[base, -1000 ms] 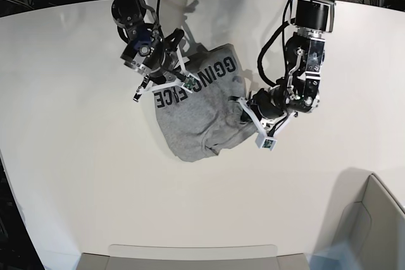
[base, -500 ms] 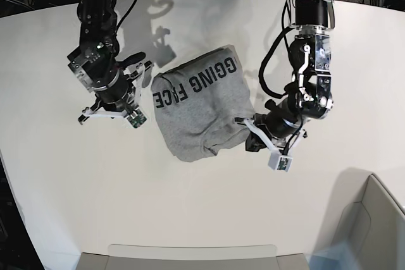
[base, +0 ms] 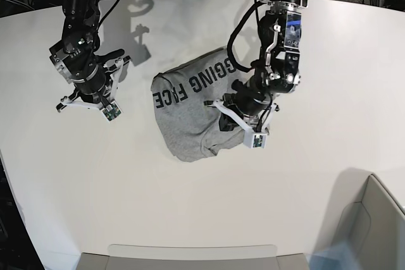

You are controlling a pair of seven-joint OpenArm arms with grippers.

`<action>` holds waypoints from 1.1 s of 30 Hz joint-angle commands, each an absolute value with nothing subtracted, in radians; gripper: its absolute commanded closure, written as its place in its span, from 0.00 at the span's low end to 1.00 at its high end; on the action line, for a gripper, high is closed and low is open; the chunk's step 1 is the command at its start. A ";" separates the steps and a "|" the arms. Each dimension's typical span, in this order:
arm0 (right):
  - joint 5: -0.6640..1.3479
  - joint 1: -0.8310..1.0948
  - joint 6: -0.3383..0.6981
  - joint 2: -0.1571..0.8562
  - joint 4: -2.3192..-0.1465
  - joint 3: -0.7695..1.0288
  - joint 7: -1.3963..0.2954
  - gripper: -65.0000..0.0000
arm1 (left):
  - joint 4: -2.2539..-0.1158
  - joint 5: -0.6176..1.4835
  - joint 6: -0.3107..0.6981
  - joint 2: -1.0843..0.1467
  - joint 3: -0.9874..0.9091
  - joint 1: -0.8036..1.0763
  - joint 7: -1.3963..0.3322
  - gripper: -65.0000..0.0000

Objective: Fold the T-shirt properly
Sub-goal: 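Release the right gripper and press the bundle down with the left gripper, then slide the folded shirt with the left gripper away from the right gripper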

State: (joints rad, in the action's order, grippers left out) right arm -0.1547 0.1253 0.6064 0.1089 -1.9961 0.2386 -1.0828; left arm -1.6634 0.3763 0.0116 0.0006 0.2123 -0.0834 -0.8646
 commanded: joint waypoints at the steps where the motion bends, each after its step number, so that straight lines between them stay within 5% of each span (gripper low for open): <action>1: -0.148 0.122 0.618 0.125 -2.012 0.242 -1.067 1.00 | -1.678 0.360 -0.015 0.012 0.246 -0.101 -0.826 1.00; 7: -0.148 0.151 0.618 0.157 -2.012 0.243 -1.066 1.00 | -1.673 0.262 -0.162 0.018 0.387 -0.061 -0.763 1.00; 14: -0.147 0.157 0.618 0.156 -2.011 0.358 -1.066 1.00 | -1.646 0.159 -0.165 0.059 0.484 -0.004 -0.700 1.00; 22: -0.147 0.186 0.619 0.176 -2.008 0.380 -1.066 1.00 | -1.351 0.154 -0.165 0.053 0.568 -0.047 -0.670 1.00; 33: -0.137 0.194 0.619 0.171 -2.009 0.378 -1.066 1.00 | -1.359 0.154 -0.157 -0.234 0.572 -0.047 -0.685 1.00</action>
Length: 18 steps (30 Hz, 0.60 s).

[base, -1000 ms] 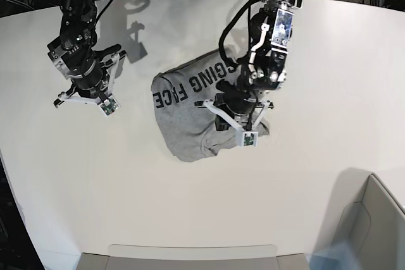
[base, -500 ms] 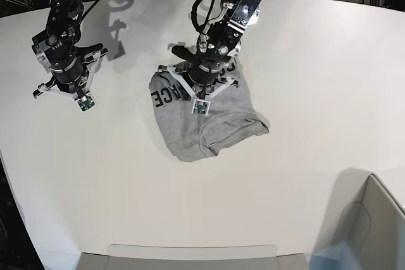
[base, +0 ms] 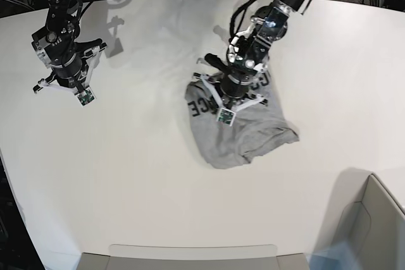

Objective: Fold the T-shirt properly
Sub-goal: 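Slide the folded shirt with the left gripper away from the right gripper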

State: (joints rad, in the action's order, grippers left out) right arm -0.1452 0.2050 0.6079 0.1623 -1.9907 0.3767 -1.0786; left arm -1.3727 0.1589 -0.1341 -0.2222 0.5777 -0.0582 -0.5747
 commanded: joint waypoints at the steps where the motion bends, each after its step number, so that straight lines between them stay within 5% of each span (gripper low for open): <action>1: -0.120 0.194 0.619 0.171 -2.009 0.377 -1.066 1.00 | -1.365 0.154 -0.157 -0.263 0.573 -0.047 -0.685 1.00; 7: -0.062 0.200 0.619 0.171 -2.008 0.375 -1.067 1.00 | -1.369 0.154 -0.156 -0.415 0.570 -0.048 -0.685 1.00; 18: -0.062 0.203 0.619 0.168 -2.008 0.363 -1.067 1.00 | -1.440 0.154 -0.156 -0.512 0.561 -0.054 -0.685 1.00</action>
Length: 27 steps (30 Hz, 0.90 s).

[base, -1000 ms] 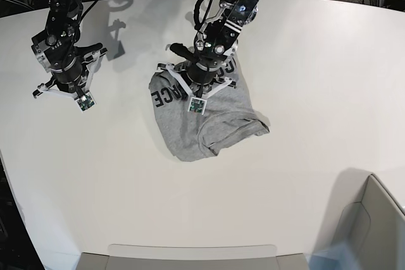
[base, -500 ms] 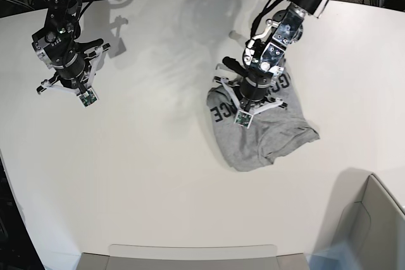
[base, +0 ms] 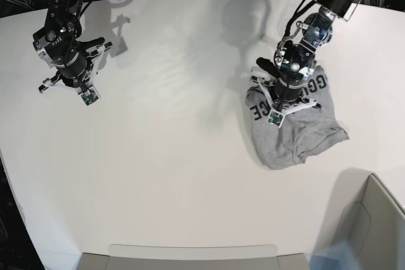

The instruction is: Fold the T-shirt properly

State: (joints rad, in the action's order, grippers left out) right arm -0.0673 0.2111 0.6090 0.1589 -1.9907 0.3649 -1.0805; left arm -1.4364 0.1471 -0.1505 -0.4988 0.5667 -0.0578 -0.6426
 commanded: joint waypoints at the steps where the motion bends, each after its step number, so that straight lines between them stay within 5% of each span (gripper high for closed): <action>1: -0.062 0.203 0.619 0.168 -2.009 0.351 -1.067 1.00 | -1.480 0.154 -0.156 -0.526 0.542 -0.050 -0.685 1.00; 12: -0.062 0.232 0.619 0.174 -2.066 0.176 -1.064 1.00 | -1.954 0.162 -0.156 -0.424 0.117 0.130 -0.677 1.00; 27: -0.062 0.504 0.619 0.234 -2.074 0.087 -1.066 1.00 | -2.049 0.162 -0.156 -0.231 -0.050 0.601 -0.670 1.00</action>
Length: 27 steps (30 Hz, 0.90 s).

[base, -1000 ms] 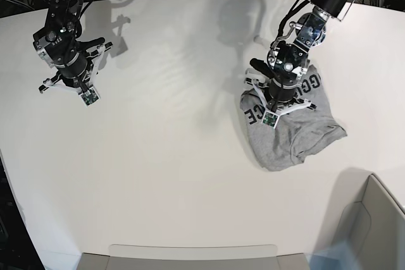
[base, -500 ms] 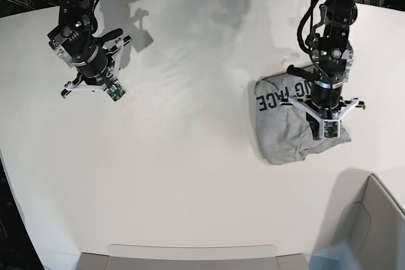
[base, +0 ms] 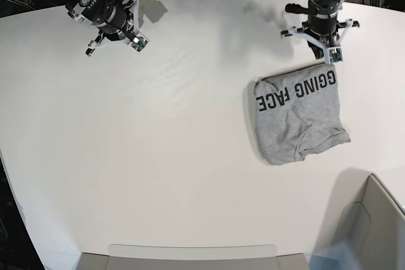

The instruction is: Fold the T-shirt properly

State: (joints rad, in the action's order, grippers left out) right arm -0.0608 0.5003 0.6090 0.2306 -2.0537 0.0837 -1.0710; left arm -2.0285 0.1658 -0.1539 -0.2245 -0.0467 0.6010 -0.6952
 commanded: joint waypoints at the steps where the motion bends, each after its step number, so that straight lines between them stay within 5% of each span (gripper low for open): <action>1: -0.062 0.522 0.619 0.240 -2.074 0.087 -1.066 1.00 | -2.051 0.162 -0.156 -0.231 -0.050 0.631 -0.670 1.00; 12: 0.139 0.642 0.619 0.355 -2.071 0.160 -1.067 1.00 | -2.054 0.162 -0.157 -0.199 -0.051 0.802 -0.622 1.00; 18: 0.331 0.731 0.618 0.352 -2.068 0.343 -1.067 1.00 | -2.052 0.162 -0.157 -0.203 -0.131 0.835 -0.627 1.00; 27: 0.344 0.820 0.618 0.300 -2.069 0.404 -1.026 1.00 | -2.051 0.163 -0.156 -0.249 -0.173 0.837 -0.668 1.00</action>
